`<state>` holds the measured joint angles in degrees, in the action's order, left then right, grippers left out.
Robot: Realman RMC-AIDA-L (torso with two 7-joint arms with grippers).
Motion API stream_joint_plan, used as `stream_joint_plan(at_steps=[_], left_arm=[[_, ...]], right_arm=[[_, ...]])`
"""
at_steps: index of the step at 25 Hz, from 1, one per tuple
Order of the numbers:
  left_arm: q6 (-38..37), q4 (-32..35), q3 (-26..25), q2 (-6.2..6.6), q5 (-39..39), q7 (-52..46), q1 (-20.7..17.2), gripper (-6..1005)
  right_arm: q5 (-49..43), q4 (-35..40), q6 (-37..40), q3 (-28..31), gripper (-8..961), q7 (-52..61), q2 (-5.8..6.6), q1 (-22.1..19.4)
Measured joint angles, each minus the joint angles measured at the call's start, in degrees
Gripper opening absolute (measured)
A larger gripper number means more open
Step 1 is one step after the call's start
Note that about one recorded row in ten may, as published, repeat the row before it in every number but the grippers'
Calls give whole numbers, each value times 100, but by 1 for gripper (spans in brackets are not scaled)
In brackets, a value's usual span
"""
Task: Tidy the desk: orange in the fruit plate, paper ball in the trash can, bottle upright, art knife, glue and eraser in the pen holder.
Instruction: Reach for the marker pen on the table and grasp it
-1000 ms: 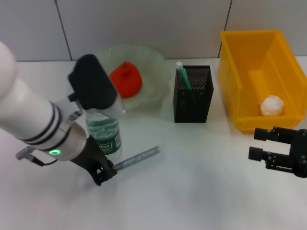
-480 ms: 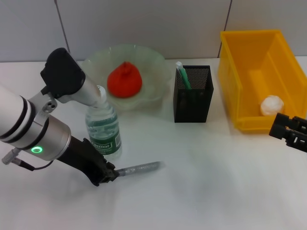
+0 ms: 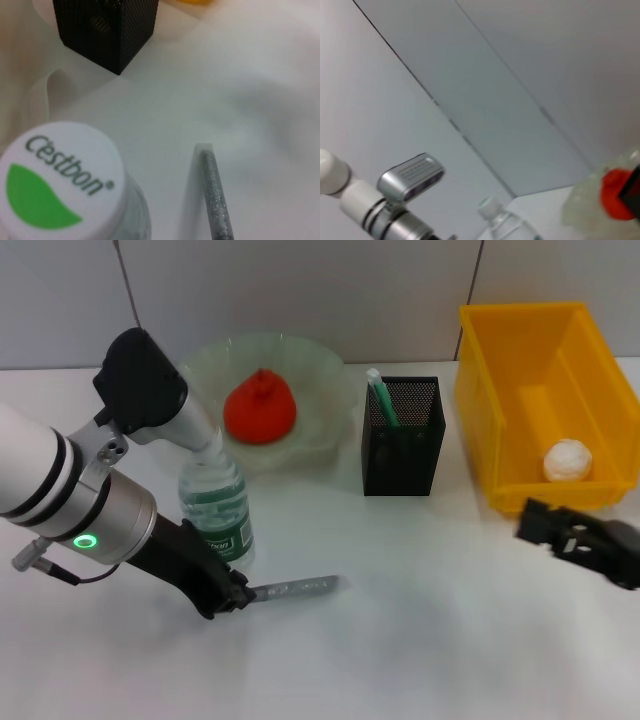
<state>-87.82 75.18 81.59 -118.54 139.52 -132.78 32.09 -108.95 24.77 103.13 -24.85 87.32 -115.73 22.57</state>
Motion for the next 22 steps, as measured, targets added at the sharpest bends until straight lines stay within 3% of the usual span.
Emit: stream_joint_plan(at_steps=[2, 9, 20, 22], left_arm=[[-15, 4, 7, -1, 10, -18, 31, 142], [-85, 156, 22, -2, 35, -63, 84, 139], [-236, 554, 33, -2, 53, -55, 72, 137], [-204, 515, 282, -16, 294, -43, 102, 138]], right_arm=[[-178, -319, -253, -47, 670, 428, -30, 218], [-388, -364, -546, -285, 670, 1356, -90, 443], [-398, -118, -414, -334, 670, 1411, -33, 314], [-387, -74, -392, -312, 670, 1404, -3, 271]])
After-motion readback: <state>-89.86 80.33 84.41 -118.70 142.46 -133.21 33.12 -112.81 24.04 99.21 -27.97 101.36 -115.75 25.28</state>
